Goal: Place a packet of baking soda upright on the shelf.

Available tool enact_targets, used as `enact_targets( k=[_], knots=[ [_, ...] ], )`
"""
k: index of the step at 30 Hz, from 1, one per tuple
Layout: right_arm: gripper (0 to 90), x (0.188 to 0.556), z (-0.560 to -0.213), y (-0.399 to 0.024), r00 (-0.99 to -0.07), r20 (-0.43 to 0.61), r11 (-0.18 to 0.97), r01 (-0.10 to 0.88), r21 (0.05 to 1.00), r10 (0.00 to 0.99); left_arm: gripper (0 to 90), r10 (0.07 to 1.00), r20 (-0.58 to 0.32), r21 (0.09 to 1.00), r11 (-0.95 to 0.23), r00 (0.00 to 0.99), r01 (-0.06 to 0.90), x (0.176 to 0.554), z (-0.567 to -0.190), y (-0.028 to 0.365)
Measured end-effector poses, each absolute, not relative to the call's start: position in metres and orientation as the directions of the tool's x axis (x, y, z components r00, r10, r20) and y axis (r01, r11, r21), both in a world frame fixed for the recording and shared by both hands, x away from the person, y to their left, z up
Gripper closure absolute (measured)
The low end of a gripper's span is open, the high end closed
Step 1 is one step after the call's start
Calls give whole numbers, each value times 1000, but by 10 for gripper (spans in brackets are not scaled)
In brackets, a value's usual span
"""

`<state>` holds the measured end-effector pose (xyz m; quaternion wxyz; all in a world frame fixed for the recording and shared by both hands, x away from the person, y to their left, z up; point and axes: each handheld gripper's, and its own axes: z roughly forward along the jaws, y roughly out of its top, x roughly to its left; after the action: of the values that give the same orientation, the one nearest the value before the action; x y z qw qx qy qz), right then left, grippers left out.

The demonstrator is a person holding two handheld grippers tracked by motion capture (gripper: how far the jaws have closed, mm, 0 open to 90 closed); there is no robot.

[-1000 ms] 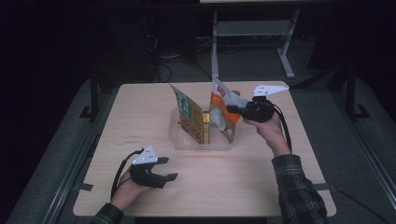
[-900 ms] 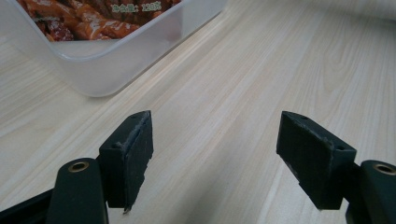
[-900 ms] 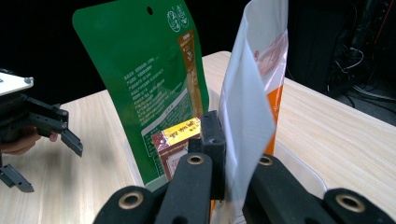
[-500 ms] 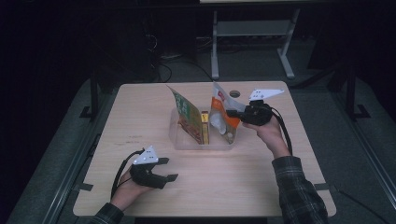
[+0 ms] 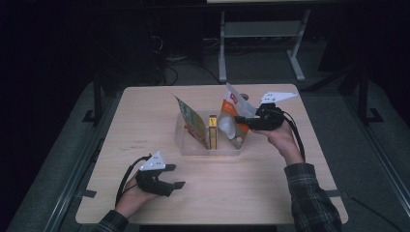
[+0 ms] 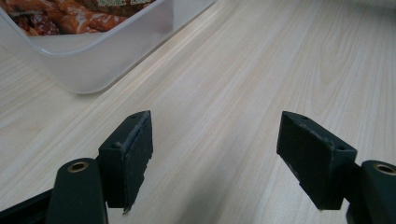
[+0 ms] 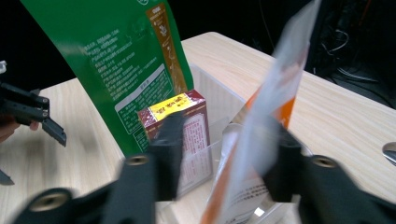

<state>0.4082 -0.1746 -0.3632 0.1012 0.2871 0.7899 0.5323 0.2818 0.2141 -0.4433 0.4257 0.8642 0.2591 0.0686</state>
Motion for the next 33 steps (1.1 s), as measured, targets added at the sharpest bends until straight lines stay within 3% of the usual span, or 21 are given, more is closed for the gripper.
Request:
enact_targets(
  k=[9,20,33],
  knots=[
    [298,403,-362,-181,-773,148,272,386,882,617,260,503,-104,768,-507,858,391,281,-443,213],
    [255,381,-372,-204,-747,179,244,419,874,640,254,493,-91,764,-523,865,378,281,-442,214],
    [234,353,-389,-212,-747,158,290,431,855,645,199,494,-100,759,-524,864,387,282,-441,218]
  ],
)
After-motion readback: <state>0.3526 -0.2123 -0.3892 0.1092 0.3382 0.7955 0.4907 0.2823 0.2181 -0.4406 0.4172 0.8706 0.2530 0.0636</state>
